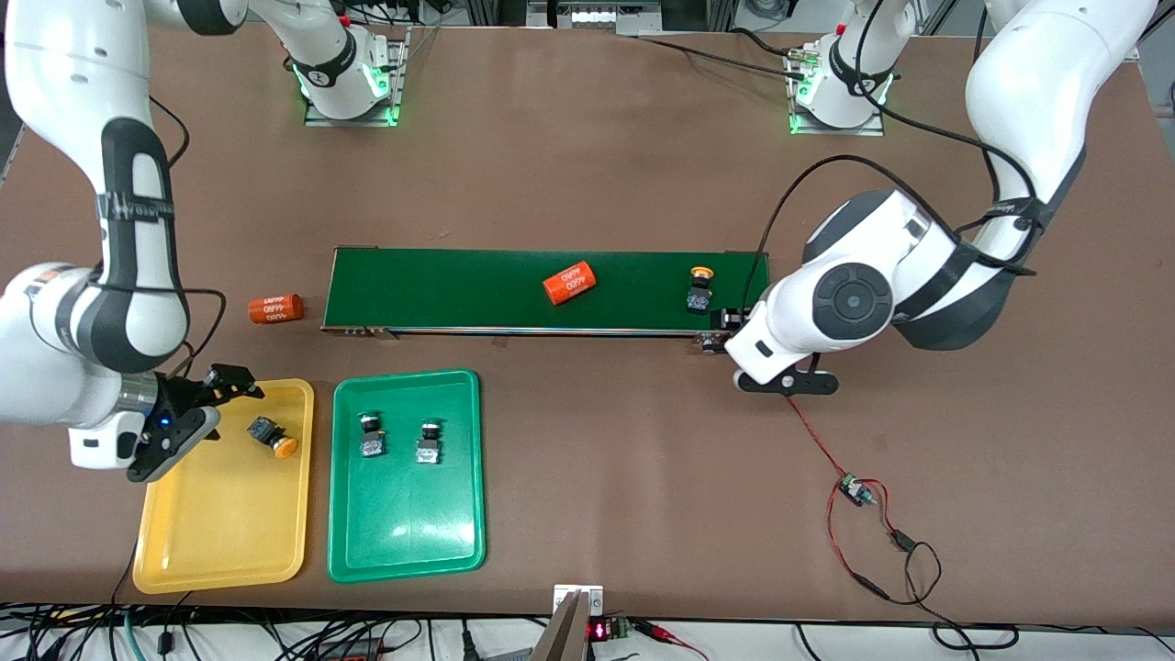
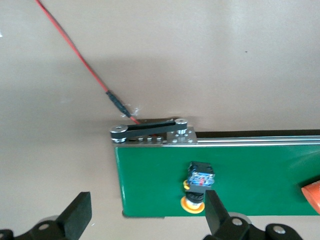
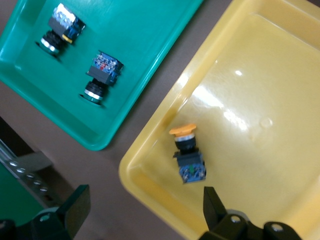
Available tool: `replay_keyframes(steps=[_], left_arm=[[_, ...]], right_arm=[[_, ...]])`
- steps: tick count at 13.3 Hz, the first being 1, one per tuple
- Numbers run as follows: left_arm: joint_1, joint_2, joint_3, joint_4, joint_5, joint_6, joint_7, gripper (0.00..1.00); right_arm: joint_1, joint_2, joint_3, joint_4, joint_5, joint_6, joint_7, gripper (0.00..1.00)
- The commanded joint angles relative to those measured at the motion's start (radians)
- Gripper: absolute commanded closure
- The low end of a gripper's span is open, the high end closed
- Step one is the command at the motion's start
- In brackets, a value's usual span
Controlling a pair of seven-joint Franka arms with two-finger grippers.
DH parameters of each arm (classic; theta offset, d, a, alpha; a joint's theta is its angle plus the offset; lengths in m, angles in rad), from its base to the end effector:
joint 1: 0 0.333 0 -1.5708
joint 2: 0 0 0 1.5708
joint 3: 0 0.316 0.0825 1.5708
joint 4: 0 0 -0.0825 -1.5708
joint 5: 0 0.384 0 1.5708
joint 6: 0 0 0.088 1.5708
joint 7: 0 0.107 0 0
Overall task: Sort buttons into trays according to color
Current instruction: 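Set the held button on the belt end with the left gripper and open it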
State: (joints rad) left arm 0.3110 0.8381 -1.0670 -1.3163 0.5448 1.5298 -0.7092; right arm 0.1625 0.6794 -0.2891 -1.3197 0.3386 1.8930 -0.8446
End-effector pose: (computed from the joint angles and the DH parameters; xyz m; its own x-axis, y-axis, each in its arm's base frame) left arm 0.6318 -0.2628 0.3850 0.9602 -0.0038 -0.2794 -0.0068 -0.9999 -0.0099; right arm 0.7243 -0.0207 0.3410 0.7962 0.6035 0.0439 0.6026 -0.7842 -0.1479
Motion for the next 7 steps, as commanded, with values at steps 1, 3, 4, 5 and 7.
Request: replay_keyframes(steps=[1,3,4,5,7], left_arm=[[-0.003,-0.014,0.010,0.064,-0.006,-0.097,0.109,0.00],[0.014,-0.107,0.080,0.072,-0.022,-0.096,0.326,0.00],[-0.001,-0.158,0.160,0.072,-0.052,-0.094,0.412,0.00],[-0.007,-0.195,0.227,0.072,-0.131,-0.094,0.478,0.00],[-0.056,-0.301,0.449,0.071,-0.324,-0.092,0.621,0.00]], right_arm=[[0.075,-0.078,-0.001,-0.015,-0.061,-0.105,0.224,0.00],[0.121,-0.109,0.005,-0.015,-0.055,-0.132,0.373,0.00],[0.168,-0.113,0.005,-0.015,-0.055,-0.134,0.433,0.00],[0.213,-0.126,0.004,-0.019,-0.059,-0.140,0.485,0.00],[0.314,-0.130,0.005,-0.021,-0.056,-0.179,0.699,0.00]])
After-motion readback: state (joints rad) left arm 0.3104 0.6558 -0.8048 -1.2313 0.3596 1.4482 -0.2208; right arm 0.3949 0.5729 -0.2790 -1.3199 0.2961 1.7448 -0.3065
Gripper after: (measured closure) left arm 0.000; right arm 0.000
